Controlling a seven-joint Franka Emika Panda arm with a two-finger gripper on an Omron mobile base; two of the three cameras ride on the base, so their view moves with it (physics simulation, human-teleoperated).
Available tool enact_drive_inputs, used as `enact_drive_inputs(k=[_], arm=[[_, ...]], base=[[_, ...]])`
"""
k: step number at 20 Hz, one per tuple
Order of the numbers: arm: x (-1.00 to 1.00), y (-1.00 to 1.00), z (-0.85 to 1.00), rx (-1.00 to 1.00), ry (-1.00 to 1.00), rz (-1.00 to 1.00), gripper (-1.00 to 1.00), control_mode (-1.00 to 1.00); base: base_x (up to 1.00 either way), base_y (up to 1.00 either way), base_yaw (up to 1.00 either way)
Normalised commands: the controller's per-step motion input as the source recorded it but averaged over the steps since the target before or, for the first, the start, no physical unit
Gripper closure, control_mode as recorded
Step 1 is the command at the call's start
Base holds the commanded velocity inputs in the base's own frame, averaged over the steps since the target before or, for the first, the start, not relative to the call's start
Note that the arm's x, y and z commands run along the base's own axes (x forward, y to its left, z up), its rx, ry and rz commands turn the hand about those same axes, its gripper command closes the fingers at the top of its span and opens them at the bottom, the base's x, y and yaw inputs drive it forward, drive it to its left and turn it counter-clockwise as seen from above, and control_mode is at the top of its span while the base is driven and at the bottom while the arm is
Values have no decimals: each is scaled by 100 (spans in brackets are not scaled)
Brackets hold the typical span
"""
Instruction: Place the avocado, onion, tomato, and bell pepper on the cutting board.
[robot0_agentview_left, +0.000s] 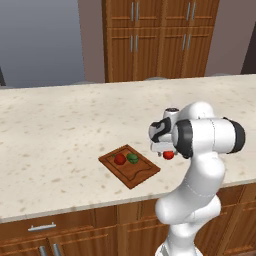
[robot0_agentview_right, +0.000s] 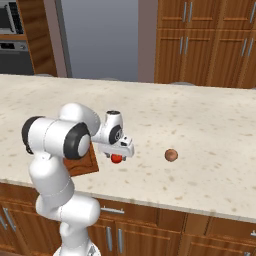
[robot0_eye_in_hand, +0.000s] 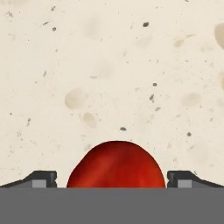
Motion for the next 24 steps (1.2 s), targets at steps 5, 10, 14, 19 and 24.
enact_drive_inputs(k=[5, 10, 14, 19, 24], arm=[[3, 0, -10, 0, 1, 0, 100, -100], [-14, 1, 18, 5, 0, 0, 100, -100], [-27, 13, 62, 10, 0, 0, 100, -100], [-23, 61, 80, 7, 0, 3, 100, -100], [-29, 77, 79, 2, -2, 4, 100, -100]], base=[[0, 0, 0], [0, 0, 0], [0, 0, 0], [0, 0, 0], [0, 0, 0]])
